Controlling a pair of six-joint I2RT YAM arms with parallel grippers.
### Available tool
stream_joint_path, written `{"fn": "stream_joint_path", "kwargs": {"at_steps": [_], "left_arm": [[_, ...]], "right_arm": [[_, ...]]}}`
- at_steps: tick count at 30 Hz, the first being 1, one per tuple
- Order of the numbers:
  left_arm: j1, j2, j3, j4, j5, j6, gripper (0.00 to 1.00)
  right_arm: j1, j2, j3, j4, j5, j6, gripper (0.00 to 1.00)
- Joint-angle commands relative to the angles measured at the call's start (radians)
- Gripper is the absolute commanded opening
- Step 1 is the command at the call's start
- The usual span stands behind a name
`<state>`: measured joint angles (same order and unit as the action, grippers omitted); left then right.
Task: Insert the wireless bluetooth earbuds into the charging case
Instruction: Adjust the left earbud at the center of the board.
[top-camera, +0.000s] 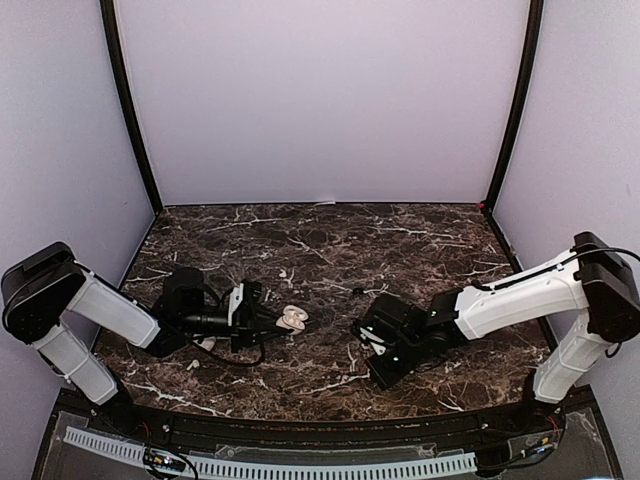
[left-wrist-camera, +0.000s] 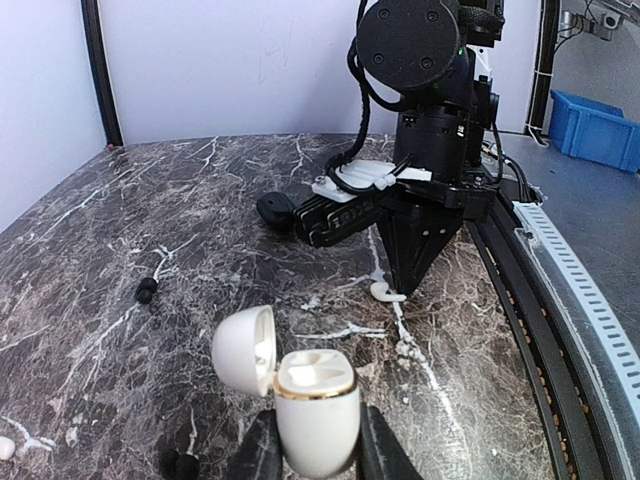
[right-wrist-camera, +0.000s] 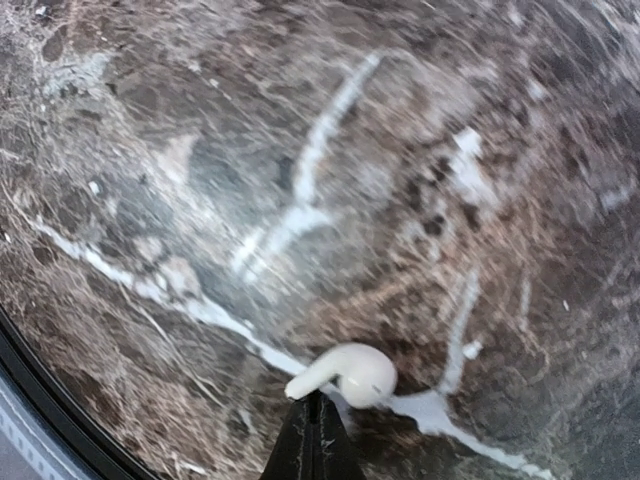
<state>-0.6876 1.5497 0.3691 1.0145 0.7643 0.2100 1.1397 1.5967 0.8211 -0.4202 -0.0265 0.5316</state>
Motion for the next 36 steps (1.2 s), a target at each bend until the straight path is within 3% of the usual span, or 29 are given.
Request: {"fn": "stream_joint_path", "kwargs": {"at_steps": [1, 12, 22, 24, 31, 36], "left_arm": [[0.008, -0.034, -0.013, -0.013, 0.000, 0.019, 0.13], [0.017, -0.034, -0.014, -0.009, 0.001, 0.013, 0.13], [0.023, -0.042, -0.026, 0.016, 0.006, -0.005, 0.13], [0.023, -0.045, -0.025, 0.016, 0.006, -0.006, 0.13], [0.027, -0.058, -0.035, 0.041, 0.016, -0.029, 0.13], [0.030, -0.059, -0.031, 0.042, 0.024, -0.046, 0.13]], "right_arm": [[0.028, 0.082, 0.045, 0.062, 0.015, -0.019, 0.00], [0.033, 0.225, 0.208, 0.082, 0.080, -0.045, 0.00], [0.028, 0.045, 0.117, 0.165, 0.026, -0.150, 0.01], [0.012, 0.012, 0.070, 0.180, -0.005, -0.185, 0.05], [-0.138, -0.174, -0.173, 0.392, -0.271, -0.229, 0.31], [-0.245, -0.215, -0.277, 0.536, -0.399, -0.225, 0.39]]}}
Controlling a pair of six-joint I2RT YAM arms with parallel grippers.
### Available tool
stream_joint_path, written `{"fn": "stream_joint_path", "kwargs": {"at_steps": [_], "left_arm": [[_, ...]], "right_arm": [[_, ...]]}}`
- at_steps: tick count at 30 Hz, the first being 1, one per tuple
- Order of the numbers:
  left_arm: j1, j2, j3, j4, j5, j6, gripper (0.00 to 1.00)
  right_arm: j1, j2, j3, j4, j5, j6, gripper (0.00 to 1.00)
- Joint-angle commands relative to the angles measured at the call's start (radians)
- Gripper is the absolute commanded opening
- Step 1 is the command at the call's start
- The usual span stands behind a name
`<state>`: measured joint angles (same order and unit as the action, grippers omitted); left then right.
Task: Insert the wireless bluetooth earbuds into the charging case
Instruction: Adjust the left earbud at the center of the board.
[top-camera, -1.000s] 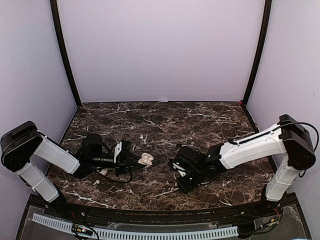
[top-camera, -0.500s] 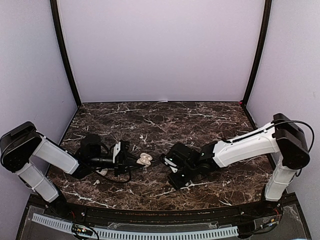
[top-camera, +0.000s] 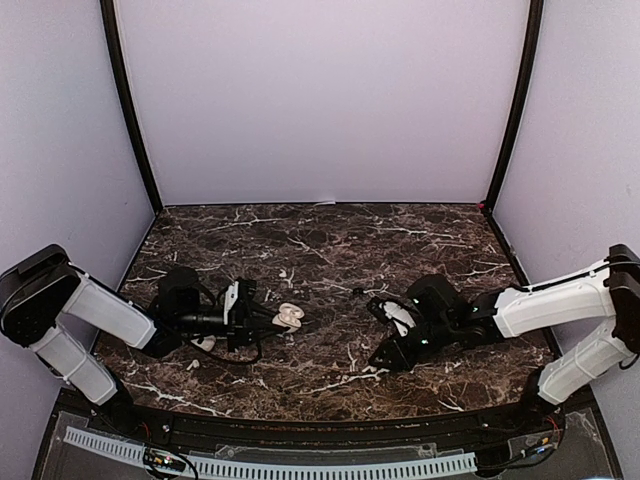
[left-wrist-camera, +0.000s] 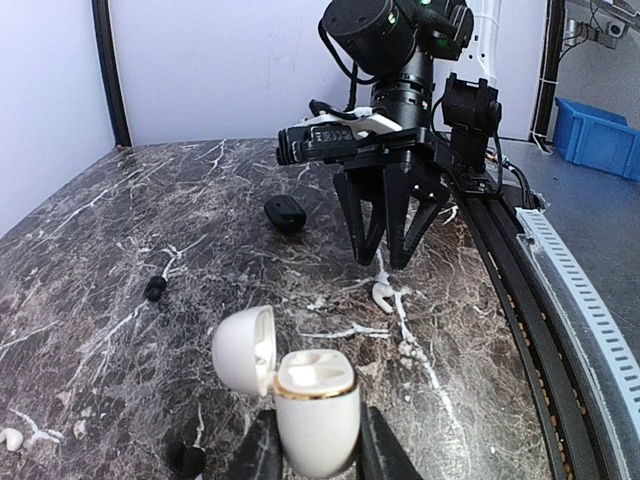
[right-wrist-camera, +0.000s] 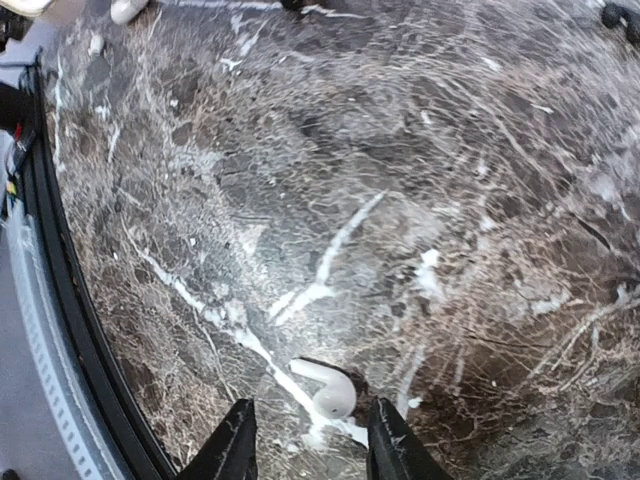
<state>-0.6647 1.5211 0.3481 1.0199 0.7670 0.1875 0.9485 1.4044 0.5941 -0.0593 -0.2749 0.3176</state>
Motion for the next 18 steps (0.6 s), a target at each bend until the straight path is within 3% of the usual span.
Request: {"fn": "stream_joint_path", "kwargs": {"at_steps": [1, 5, 18], "left_arm": [[0.009, -0.030, -0.008, 0.037, 0.022, -0.025, 0.13], [0.009, -0.031, -0.008, 0.044, 0.022, -0.032, 0.13], [0.010, -0.039, -0.011, 0.038, 0.020, -0.039, 0.13]], "right_arm": [[-0.067, -0.020, -0.063, 0.189, -0.168, -0.012, 0.41], [-0.103, 0.003, -0.084, 0.240, -0.190, -0.035, 0.51], [-0.153, 0.187, -0.051, 0.336, -0.297, 0.006, 0.51]]}}
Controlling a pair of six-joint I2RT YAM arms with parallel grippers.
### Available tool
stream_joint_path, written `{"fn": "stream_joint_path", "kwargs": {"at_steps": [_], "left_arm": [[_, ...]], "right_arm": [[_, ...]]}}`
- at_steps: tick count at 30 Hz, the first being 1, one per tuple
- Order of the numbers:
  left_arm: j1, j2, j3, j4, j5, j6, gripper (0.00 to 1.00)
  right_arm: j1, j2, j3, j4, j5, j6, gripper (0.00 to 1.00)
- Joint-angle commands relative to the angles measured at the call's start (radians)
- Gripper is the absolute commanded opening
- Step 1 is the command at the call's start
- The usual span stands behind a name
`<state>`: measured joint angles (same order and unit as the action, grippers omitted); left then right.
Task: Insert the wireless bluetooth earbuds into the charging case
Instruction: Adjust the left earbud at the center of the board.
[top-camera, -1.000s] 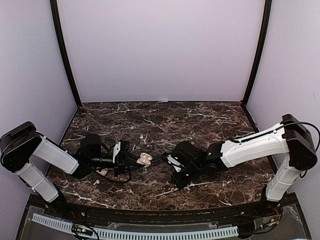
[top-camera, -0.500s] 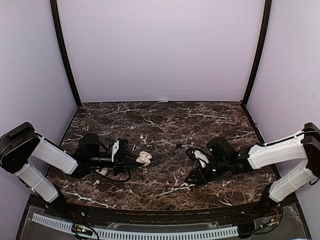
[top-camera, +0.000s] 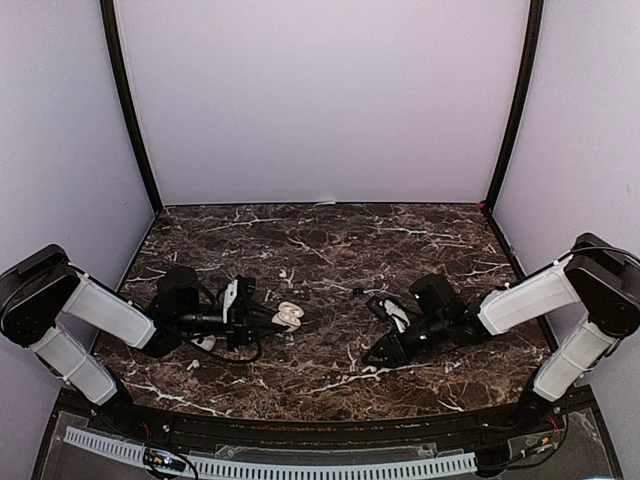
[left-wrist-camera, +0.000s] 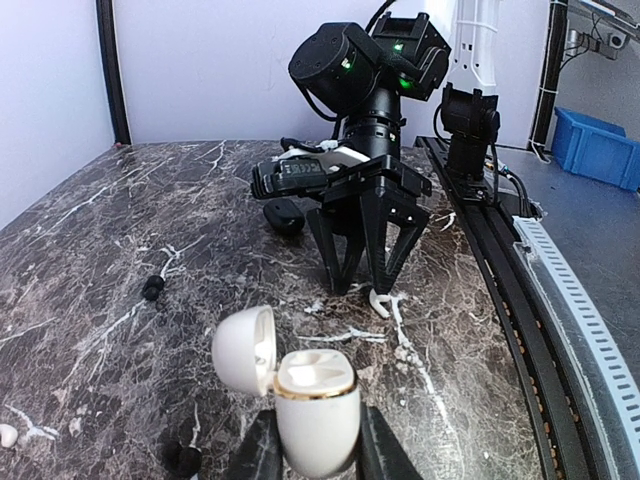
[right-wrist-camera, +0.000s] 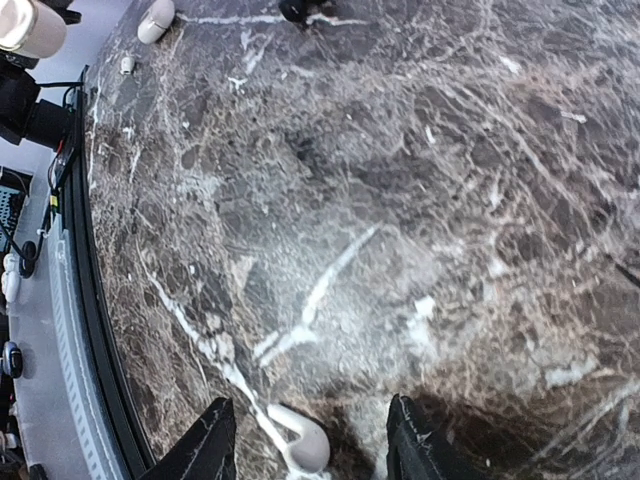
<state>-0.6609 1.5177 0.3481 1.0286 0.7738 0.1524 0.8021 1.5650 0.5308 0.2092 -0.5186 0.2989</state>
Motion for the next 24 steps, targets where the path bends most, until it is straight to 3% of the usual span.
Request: {"fn": "stream_joint_path", "kwargs": {"at_steps": [1, 13, 24], "left_arm": [[0.007, -0.037, -0.012, 0.027, 0.012, -0.004, 0.13], [0.006, -0.034, -0.011, 0.033, 0.022, -0.010, 0.13], [0.007, -0.033, -0.008, 0.031, 0.022, -0.013, 0.12]], "right_arm": [[-0.008, 0.027, 0.010, 0.072, -0.056, 0.029, 0.51], [-0.012, 0.061, -0.053, 0.126, -0.108, 0.074, 0.50], [-0.012, -0.019, -0.119, 0.131, -0.115, 0.099, 0.50]]}}
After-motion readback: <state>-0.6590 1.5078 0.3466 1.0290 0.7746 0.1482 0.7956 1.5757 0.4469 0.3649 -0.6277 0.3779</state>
